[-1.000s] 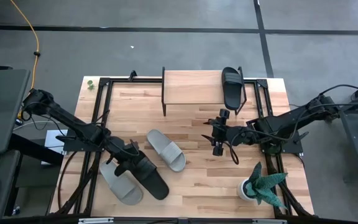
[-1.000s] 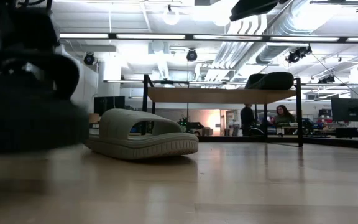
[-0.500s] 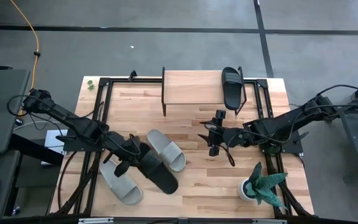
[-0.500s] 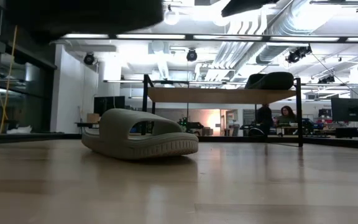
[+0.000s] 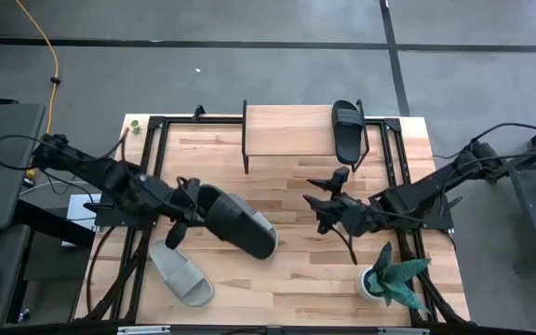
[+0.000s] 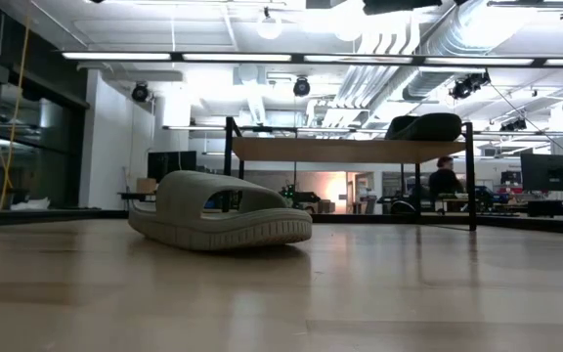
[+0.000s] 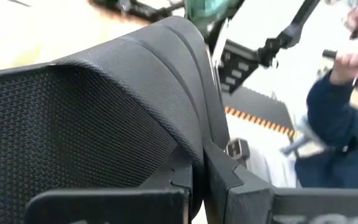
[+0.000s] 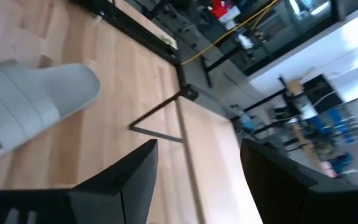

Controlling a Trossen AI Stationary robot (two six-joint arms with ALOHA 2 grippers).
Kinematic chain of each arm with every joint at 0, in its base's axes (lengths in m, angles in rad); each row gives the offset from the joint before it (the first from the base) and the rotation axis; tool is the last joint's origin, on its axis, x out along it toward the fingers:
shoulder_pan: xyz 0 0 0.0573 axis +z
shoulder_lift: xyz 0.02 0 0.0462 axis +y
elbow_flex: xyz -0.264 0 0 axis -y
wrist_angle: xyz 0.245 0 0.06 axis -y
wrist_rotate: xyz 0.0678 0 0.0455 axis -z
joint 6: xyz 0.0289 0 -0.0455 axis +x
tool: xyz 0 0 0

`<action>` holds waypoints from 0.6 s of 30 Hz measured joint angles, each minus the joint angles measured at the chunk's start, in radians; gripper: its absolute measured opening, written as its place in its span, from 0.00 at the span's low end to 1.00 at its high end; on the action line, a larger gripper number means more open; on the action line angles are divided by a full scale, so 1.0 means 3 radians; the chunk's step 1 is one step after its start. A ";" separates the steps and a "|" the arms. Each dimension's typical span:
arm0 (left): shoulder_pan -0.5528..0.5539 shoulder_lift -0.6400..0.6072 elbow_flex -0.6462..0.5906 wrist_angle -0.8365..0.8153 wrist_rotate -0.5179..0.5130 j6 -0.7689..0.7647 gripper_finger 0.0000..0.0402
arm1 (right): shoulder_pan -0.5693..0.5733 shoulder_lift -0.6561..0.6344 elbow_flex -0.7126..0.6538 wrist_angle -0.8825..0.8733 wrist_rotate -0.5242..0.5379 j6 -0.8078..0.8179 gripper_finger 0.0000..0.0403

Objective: Pick and place slides into the shelf
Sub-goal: Put the left black slipper on the shelf

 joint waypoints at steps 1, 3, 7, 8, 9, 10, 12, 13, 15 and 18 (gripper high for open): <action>0.0048 -0.0042 0.0003 0.0000 0.0021 0.0009 0.00 | 0.0025 0.0000 0.0000 0.0015 0.0064 -0.0059 0.55; 0.0181 -0.0111 0.0003 -0.0032 0.0046 0.0017 0.00 | 0.0056 0.0007 0.0000 0.0075 0.0149 -0.0156 0.55; 0.0544 -0.0174 0.0002 -0.0049 0.0320 0.0050 0.00 | 0.0096 0.0082 0.0000 0.0217 0.0331 -0.0452 0.55; 0.0642 -0.0179 0.0003 -0.0021 0.0406 0.0064 0.00 | 0.0105 0.0114 0.0000 0.0271 0.0392 -0.0565 0.55; 0.0733 -0.0185 0.0003 -0.0008 0.0484 0.0067 0.00 | 0.0114 0.0155 0.0000 0.0344 0.0452 -0.0690 0.55; 0.0821 -0.0189 0.0003 -0.0001 0.0567 0.0067 0.00 | 0.0116 0.0200 0.0000 0.0428 0.0494 -0.0824 0.55; 0.0995 -0.0190 0.0003 0.0082 0.0740 0.0077 0.00 | 0.0122 0.0296 0.0000 0.0611 0.0593 -0.1111 0.55; 0.1072 -0.0190 0.0003 0.0132 0.0843 0.0094 0.00 | 0.0126 0.0345 0.0000 0.0720 0.0673 -0.1256 0.55; 0.1218 -0.0193 0.0003 0.0145 0.1021 0.0121 0.00 | 0.0149 0.0429 0.0000 0.0895 0.0886 -0.1487 0.55; 0.1362 -0.0203 0.0002 0.0177 0.1149 0.0160 0.00 | 0.0193 0.0490 0.0000 0.1065 0.1007 -0.1701 0.55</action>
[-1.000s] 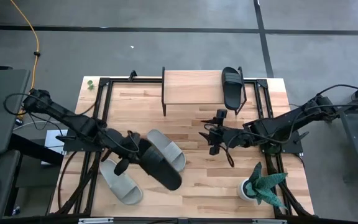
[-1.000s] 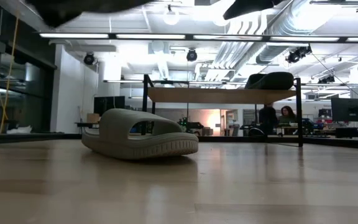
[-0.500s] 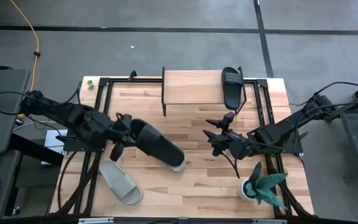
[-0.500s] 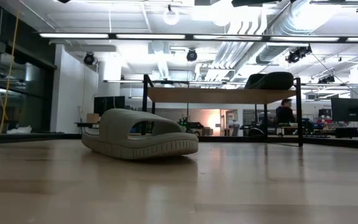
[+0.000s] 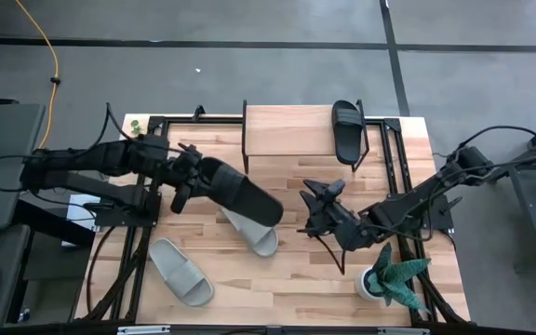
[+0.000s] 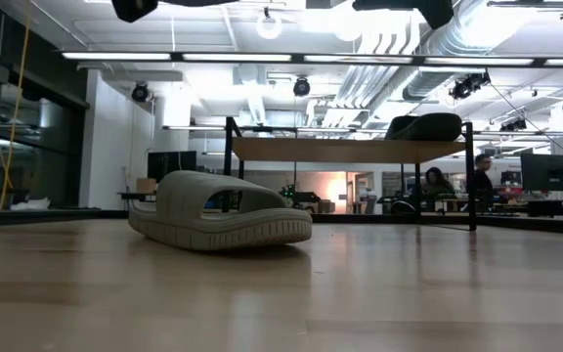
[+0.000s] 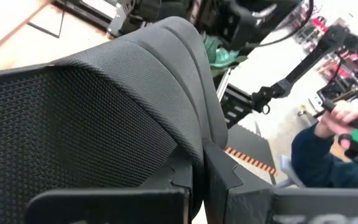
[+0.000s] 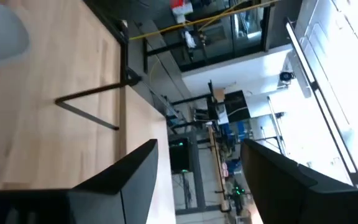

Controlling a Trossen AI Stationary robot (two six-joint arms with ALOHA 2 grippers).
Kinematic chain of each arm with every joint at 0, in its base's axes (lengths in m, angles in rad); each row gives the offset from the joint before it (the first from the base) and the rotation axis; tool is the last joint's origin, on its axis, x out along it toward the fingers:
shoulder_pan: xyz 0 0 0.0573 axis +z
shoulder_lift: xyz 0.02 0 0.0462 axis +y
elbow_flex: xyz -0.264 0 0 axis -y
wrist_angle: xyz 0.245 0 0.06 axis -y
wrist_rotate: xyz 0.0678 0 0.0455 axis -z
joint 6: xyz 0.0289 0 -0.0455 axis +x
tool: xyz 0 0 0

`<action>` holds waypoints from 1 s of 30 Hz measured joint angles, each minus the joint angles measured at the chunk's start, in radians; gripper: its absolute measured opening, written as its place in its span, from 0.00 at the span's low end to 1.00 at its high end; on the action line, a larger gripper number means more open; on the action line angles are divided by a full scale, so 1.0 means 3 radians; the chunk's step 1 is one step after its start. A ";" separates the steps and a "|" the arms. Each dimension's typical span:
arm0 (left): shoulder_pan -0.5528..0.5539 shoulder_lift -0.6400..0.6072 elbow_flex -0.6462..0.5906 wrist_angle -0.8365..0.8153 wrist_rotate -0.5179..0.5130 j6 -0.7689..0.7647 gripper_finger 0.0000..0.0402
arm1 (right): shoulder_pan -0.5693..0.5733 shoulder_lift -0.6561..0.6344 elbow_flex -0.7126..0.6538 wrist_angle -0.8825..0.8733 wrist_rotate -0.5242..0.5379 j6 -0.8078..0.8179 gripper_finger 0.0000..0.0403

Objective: Pick and place slides into the shelf
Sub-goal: Put the left black slipper on the shelf

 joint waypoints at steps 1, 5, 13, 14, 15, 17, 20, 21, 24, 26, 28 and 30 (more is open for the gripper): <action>0.0040 -0.0008 0.0000 0.0024 0.0023 0.0000 0.00 | 0.0018 0.0009 0.0000 0.0029 -0.0002 -0.0012 0.55; 0.0204 -0.0007 0.0000 0.0143 0.0225 -0.0002 0.00 | 0.0074 0.0012 0.0000 0.0060 -0.0014 -0.0029 0.55; 0.0371 0.0009 0.0000 0.0171 0.0361 -0.0024 0.00 | 0.0183 0.0012 0.0000 0.0225 -0.0191 -0.0412 0.55; 0.0368 0.0009 0.0000 0.0180 0.0362 -0.0025 0.00 | 0.0190 0.0013 0.0000 0.0258 -0.0193 -0.0464 0.56; 0.0368 0.0009 0.0000 0.0193 0.0362 -0.0040 0.00 | 0.0193 0.0023 0.0000 0.0318 -0.0192 -0.0534 0.57; 0.0368 0.0009 0.0000 0.0210 0.0369 -0.0078 0.00 | 0.0208 0.0048 0.0000 0.0437 -0.0205 -0.0722 0.59; 0.0368 0.0010 0.0000 0.0223 0.0373 -0.0099 0.00 | 0.0211 0.0132 0.0000 0.0725 -0.0280 -0.1031 0.64; 0.0368 0.0018 0.0000 0.0221 0.0374 -0.0107 0.00 | 0.0211 0.0171 0.0000 0.0831 -0.0308 -0.1133 0.65; 0.0366 0.0027 0.0000 0.0215 0.0431 -0.0148 0.00 | 0.0213 0.0294 0.0001 0.1058 -0.0322 -0.1435 0.67; 0.0366 0.0024 0.0000 0.0229 0.0447 -0.0150 0.00 | 0.0211 0.0355 0.0001 0.1179 -0.0315 -0.1544 0.67; 0.0366 0.0024 0.0000 0.0203 0.0456 -0.0152 0.00 | 0.0211 0.0398 0.0001 0.1299 -0.0320 -0.1594 0.67; 0.0366 0.0024 0.0000 0.0177 0.0484 -0.0180 0.00 | 0.0211 0.0427 0.0001 0.1366 -0.0343 -0.1664 0.67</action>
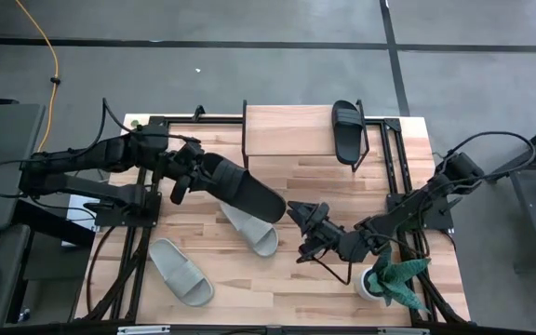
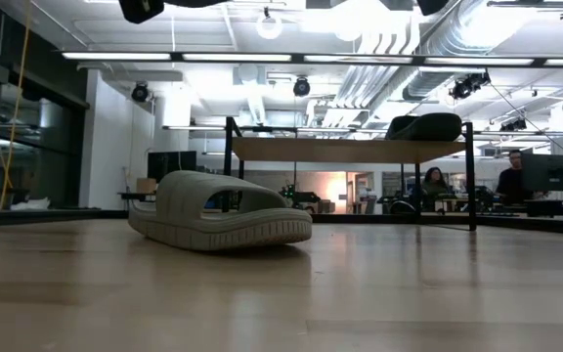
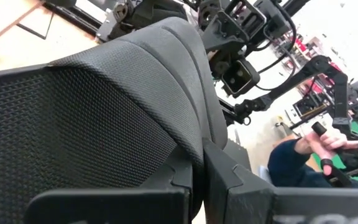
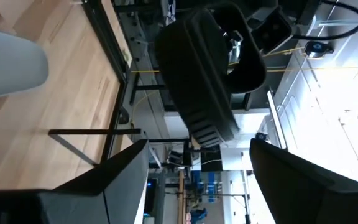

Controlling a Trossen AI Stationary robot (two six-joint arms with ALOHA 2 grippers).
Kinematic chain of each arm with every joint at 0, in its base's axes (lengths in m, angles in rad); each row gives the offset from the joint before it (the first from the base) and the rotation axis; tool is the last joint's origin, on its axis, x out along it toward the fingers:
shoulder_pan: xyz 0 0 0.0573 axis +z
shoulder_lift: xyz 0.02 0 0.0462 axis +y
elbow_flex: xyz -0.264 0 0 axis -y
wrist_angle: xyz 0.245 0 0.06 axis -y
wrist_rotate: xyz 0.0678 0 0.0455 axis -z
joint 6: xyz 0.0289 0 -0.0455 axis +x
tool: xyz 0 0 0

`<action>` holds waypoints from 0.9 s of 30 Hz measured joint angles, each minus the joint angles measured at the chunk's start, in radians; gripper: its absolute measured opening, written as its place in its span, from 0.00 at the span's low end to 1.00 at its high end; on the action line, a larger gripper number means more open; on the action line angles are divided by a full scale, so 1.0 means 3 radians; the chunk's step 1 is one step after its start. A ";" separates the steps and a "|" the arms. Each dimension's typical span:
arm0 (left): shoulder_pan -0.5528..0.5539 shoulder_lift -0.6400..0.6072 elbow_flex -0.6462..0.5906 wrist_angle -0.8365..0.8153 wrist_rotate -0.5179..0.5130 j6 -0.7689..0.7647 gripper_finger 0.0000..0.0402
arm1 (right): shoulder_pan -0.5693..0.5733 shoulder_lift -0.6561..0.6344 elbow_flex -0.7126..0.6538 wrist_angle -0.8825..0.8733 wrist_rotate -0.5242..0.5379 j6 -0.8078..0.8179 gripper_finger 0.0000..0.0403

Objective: Pick and place slides into the shelf
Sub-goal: Put the left black slipper on the shelf

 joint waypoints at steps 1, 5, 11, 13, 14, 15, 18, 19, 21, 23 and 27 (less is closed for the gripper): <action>0.0000 0.0000 0.0000 0.0000 0.0015 -0.0010 0.00 | 0.0000 0.0017 0.0000 0.0053 -0.0010 -0.0056 0.67; -0.0008 0.0000 0.0000 -0.0004 0.0024 -0.0057 0.00 | 0.0000 0.0026 0.0000 0.0134 -0.0037 -0.0152 0.67; -0.0006 0.0002 0.0000 -0.0014 0.0023 -0.0084 0.00 | 0.0000 0.0026 0.0000 0.0128 -0.0248 -0.0176 0.67; -0.0008 0.0035 0.0000 -0.0011 0.0024 -0.0084 0.00 | -0.0008 0.0026 0.0000 0.0133 -0.0259 -0.0189 0.67; -0.0007 0.0050 0.0000 -0.0019 0.0027 -0.0084 0.00 | -0.0008 0.0026 0.0000 0.0146 -0.0266 -0.0215 0.67; -0.0008 0.0066 0.0000 -0.0029 0.0032 -0.0084 0.00 | -0.0009 0.0026 0.0000 0.0169 -0.0275 -0.0249 0.67; -0.0008 0.0127 0.0000 -0.0004 0.0058 -0.0085 0.00 | -0.0029 0.0024 0.0000 0.0186 -0.0365 -0.0277 0.67; -0.0008 0.0149 0.0000 -0.0002 0.0076 -0.0083 0.00 | -0.0035 0.0024 0.0000 0.0180 -0.0370 -0.0281 0.67; -0.0007 0.0182 0.0000 0.0033 0.0112 -0.0080 0.00 | -0.0050 0.0024 0.0000 0.0182 -0.0366 -0.0299 0.67; -0.0008 0.0196 0.0000 0.0048 0.0116 -0.0079 0.00 | -0.0064 0.0024 0.0000 0.0180 -0.0398 -0.0298 0.67; -0.0008 0.0197 0.0000 0.0128 0.0140 -0.0081 0.00 | -0.0081 0.0024 0.0000 0.0185 -0.0450 -0.0289 0.67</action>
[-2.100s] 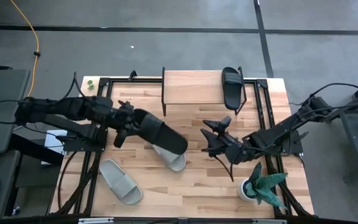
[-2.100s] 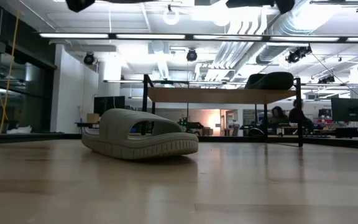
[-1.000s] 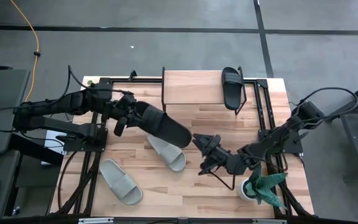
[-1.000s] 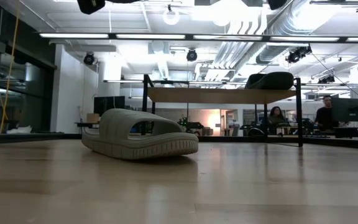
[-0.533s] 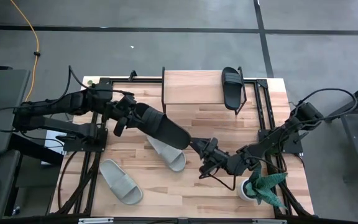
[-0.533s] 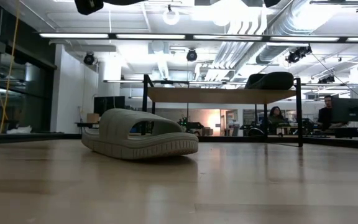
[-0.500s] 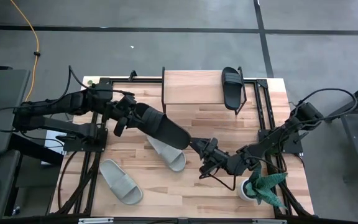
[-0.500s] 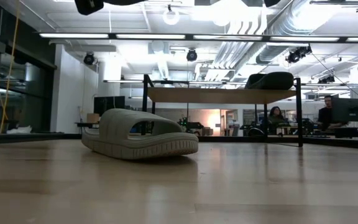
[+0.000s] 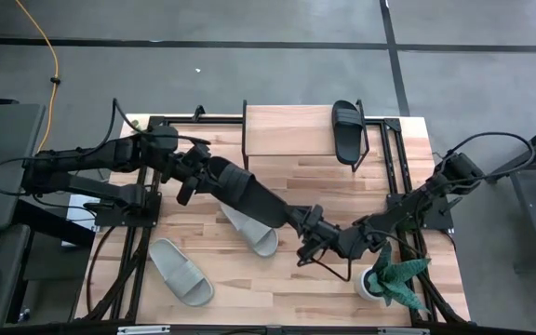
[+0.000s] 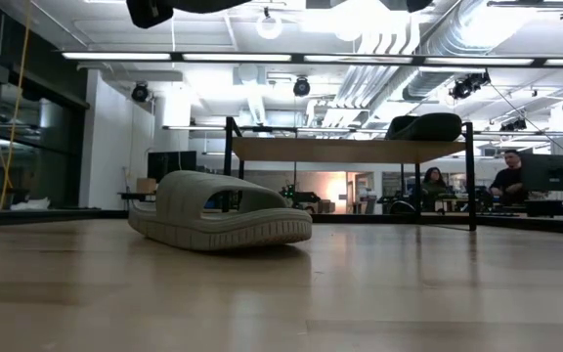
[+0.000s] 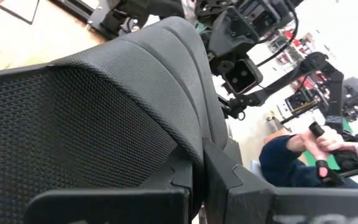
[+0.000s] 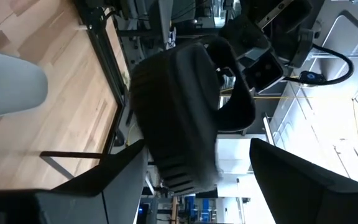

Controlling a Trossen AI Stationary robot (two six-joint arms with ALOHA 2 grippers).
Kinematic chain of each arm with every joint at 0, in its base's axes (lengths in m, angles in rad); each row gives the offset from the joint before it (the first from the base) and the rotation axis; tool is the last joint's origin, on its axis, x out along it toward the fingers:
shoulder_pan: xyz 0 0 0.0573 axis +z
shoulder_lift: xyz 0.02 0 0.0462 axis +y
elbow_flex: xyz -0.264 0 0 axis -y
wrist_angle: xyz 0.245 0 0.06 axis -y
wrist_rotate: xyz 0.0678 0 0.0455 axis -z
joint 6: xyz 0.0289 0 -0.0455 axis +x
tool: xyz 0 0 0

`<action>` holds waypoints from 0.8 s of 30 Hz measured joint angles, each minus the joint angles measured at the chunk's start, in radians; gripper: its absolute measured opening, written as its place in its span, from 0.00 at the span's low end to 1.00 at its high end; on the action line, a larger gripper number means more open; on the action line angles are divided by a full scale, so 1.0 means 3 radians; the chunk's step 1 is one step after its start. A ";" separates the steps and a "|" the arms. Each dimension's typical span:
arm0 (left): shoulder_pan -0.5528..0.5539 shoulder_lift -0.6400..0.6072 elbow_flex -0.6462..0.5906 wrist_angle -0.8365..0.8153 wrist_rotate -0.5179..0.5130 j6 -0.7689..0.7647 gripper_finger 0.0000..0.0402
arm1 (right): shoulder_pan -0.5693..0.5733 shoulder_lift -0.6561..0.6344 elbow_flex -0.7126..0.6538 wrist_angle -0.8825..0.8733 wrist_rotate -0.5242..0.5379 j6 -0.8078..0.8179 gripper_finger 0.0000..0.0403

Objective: Pick and place slides into the shelf
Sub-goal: Put the left black slipper on the shelf

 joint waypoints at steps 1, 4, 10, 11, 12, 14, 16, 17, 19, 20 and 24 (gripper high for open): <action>0.0000 0.0000 0.0000 0.0020 0.0021 -0.0001 0.00 | -0.0002 0.0000 0.0000 -0.0004 -0.0004 0.0007 0.67; 0.0000 0.0000 0.0000 0.0035 0.0053 -0.0013 0.00 | -0.0021 0.0000 0.0000 -0.0002 -0.0077 0.0031 0.67; 0.0000 0.0003 0.0000 0.0036 0.0038 -0.0022 0.00 | -0.0091 0.0001 0.0000 -0.0003 -0.0160 0.0061 0.67; 0.0000 0.0003 0.0000 0.0044 0.0035 -0.0023 0.00 | -0.0102 0.0000 0.0000 -0.0003 -0.0164 0.0074 0.67; 0.0000 0.0003 0.0000 0.0059 0.0031 -0.0023 0.00 | -0.0113 0.0000 0.0000 -0.0004 -0.0174 0.0091 0.67; 0.0000 0.0003 0.0000 0.0080 0.0031 -0.0023 0.00 | -0.0135 0.0000 0.0000 -0.0004 -0.0221 0.0134 0.66; 0.0000 0.0004 0.0000 0.0086 0.0030 -0.0022 0.00 | -0.0147 0.0001 0.0000 -0.0005 -0.0264 0.0151 0.64; 0.0000 0.0017 0.0000 0.0106 0.0031 -0.0022 0.00 | -0.0147 0.0010 0.0000 0.0004 -0.0287 0.0150 0.62; 0.0000 0.0028 0.0000 0.0161 0.0031 -0.0022 0.00 | -0.0147 0.0051 0.0000 0.0085 -0.0291 0.0112 0.59; 0.0000 0.0026 0.0000 0.0170 0.0031 -0.0024 0.00 | -0.0147 0.0081 0.0000 0.0135 -0.0284 0.0076 0.57; 0.0000 0.0041 0.0000 0.0186 0.0051 -0.0024 0.00 | -0.0147 0.0213 0.0003 0.0324 -0.0273 -0.0074 0.50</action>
